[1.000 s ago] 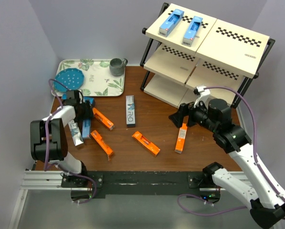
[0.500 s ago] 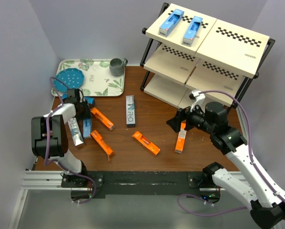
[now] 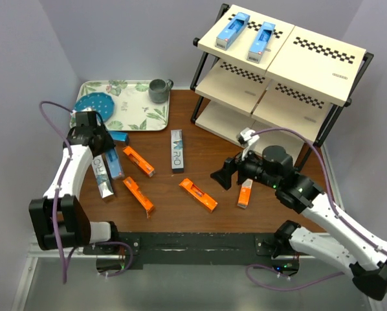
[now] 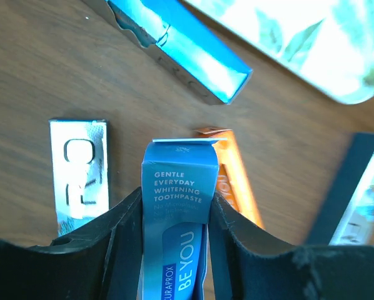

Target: Place and organize the toothpastes onto the shelf

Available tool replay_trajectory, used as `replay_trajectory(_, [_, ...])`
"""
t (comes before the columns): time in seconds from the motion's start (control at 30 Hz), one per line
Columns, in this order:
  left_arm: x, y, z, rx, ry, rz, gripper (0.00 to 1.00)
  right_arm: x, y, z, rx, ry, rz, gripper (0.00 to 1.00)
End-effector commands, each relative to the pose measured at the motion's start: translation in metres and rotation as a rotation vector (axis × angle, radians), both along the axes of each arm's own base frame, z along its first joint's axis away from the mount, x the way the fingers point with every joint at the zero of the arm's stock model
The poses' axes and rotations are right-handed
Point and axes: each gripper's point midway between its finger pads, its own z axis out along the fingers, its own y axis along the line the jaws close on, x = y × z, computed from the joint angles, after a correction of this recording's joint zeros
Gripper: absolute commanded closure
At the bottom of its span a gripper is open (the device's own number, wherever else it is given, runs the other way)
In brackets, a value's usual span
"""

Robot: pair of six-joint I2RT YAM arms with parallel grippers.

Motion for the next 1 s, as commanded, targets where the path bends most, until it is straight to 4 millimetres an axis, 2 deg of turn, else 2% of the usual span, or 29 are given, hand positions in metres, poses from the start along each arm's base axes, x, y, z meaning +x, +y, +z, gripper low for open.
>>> replay_trajectory(0.0, [-0.013,-0.009,0.032,-0.11,-0.037,0.121,0.94,0.006,0.028,0.016,0.029,-0.129,-0.011,0.09])
replay_trajectory(0.03, [-0.019,-0.013,0.033,-0.145,-0.026,0.147,0.94,-0.003,0.044,0.017,0.039,-0.143,0.036,0.09])
replay_trajectory(0.1, [-0.026,-0.02,0.043,-0.182,-0.046,0.164,0.94,-0.002,0.053,0.016,0.019,-0.183,0.017,0.09])
replay_trajectory(0.13, [-0.033,-0.024,0.043,-0.218,-0.037,0.201,0.94,-0.013,0.068,0.021,0.032,-0.208,0.055,0.09])
replay_trajectory(0.17, [-0.036,-0.027,0.046,-0.239,-0.044,0.216,0.94,-0.013,0.077,0.013,-0.002,-0.227,0.062,0.08])
replay_trajectory(0.2, [-0.041,-0.035,0.052,-0.267,-0.071,0.206,0.94,-0.012,0.08,0.012,-0.019,-0.249,0.041,0.08])
replay_trajectory(0.23, [-0.044,-0.038,0.054,-0.299,-0.086,0.235,0.94,-0.025,0.097,0.018,0.006,-0.284,0.076,0.08])
replay_trajectory(0.3, [-0.051,-0.055,0.06,-0.366,-0.115,0.213,0.94,-0.026,0.113,0.01,-0.042,-0.327,0.065,0.07])
replay_trajectory(0.33, [-0.053,-0.059,0.061,-0.396,-0.118,0.231,0.94,-0.038,0.127,0.015,-0.02,-0.35,0.092,0.07])
replay_trajectory(0.37, [-0.056,-0.065,0.061,-0.415,-0.115,0.228,0.94,-0.039,0.138,0.002,-0.063,-0.362,0.102,0.07])
replay_trajectory(0.43, [-0.062,-0.075,0.062,-0.46,-0.113,0.226,0.94,-0.048,0.155,0.013,-0.04,-0.407,0.092,0.07])
replay_trajectory(0.5, [-0.067,-0.081,0.061,-0.474,-0.105,0.223,0.94,-0.05,0.173,0.006,-0.071,-0.446,0.091,0.07])
replay_trajectory(0.57, [-0.07,-0.093,0.063,-0.482,-0.1,0.193,0.93,-0.051,0.185,0.009,-0.082,-0.503,0.069,0.07])
replay_trajectory(0.6, [-0.071,-0.093,0.065,-0.482,-0.101,0.193,0.93,-0.051,0.196,0.003,-0.098,-0.513,0.068,0.06])
replay_trajectory(0.7, [-0.075,-0.097,0.067,-0.489,-0.101,0.187,0.93,-0.054,0.215,0.015,-0.082,-0.57,0.049,0.07])
replay_trajectory(0.73, [-0.076,-0.098,0.068,-0.493,-0.105,0.184,0.93,-0.056,0.224,0.008,-0.091,-0.582,0.055,0.07])
replay_trajectory(0.9, [-0.08,-0.099,0.072,-0.495,-0.119,0.178,0.92,-0.05,0.247,0.013,-0.104,-0.637,0.009,0.07])
replay_trajectory(0.93, [-0.08,-0.099,0.072,-0.495,-0.119,0.178,0.92,-0.048,0.252,0.006,-0.119,-0.639,0.004,0.08])
replay_trajectory(0.97, [-0.08,-0.1,0.072,-0.497,-0.119,0.175,0.92,-0.046,0.256,0.012,-0.115,-0.652,-0.005,0.08])
